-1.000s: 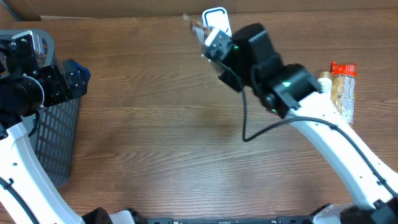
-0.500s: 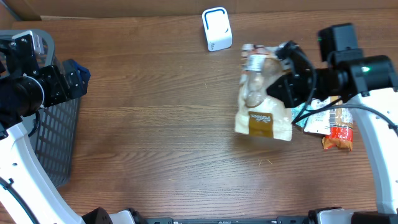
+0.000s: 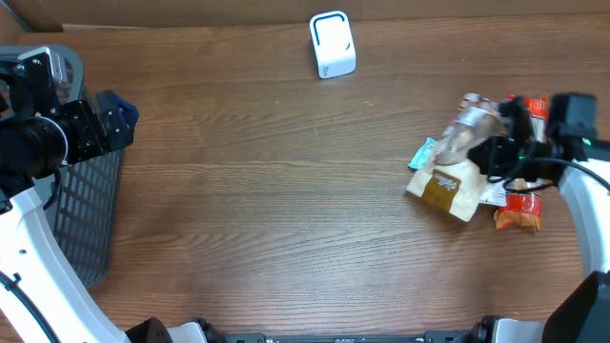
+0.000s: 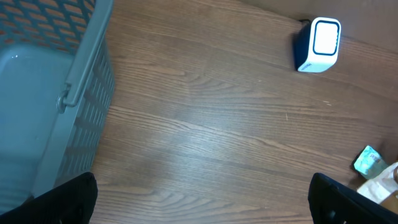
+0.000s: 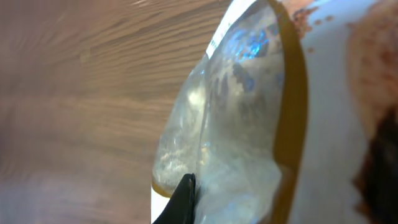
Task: Scan the item barcode
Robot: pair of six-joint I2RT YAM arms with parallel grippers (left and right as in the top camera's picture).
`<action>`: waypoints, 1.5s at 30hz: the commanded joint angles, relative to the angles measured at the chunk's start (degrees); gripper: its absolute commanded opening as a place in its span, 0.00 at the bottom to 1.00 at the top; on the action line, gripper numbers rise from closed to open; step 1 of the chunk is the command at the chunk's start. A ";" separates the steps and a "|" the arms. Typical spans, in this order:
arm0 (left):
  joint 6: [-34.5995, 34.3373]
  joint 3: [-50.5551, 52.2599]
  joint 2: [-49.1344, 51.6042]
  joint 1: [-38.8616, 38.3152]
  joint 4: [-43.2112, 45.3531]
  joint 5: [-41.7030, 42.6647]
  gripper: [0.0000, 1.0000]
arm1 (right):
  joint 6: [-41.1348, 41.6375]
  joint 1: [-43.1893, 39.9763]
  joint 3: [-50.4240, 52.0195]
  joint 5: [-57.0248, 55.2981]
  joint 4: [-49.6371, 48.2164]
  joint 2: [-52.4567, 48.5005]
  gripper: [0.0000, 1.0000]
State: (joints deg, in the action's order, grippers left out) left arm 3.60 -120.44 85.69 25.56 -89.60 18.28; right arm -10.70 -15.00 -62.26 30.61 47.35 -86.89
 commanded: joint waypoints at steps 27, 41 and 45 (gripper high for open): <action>1.14 -0.07 0.31 0.13 0.07 0.61 1.00 | 15.17 -12.22 -19.19 1.46 21.81 19.85 1.00; 1.14 -0.07 0.31 0.13 0.07 0.61 1.00 | 15.43 -6.64 -23.69 1.62 30.47 38.62 1.00; 1.14 -0.07 0.31 0.13 0.07 0.61 1.00 | 14.95 -6.64 -23.61 -1.81 32.98 38.77 1.00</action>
State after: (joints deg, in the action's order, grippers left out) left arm 3.60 -120.44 85.69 25.56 -89.60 18.28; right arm 4.47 -21.98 -85.71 31.66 80.25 -48.14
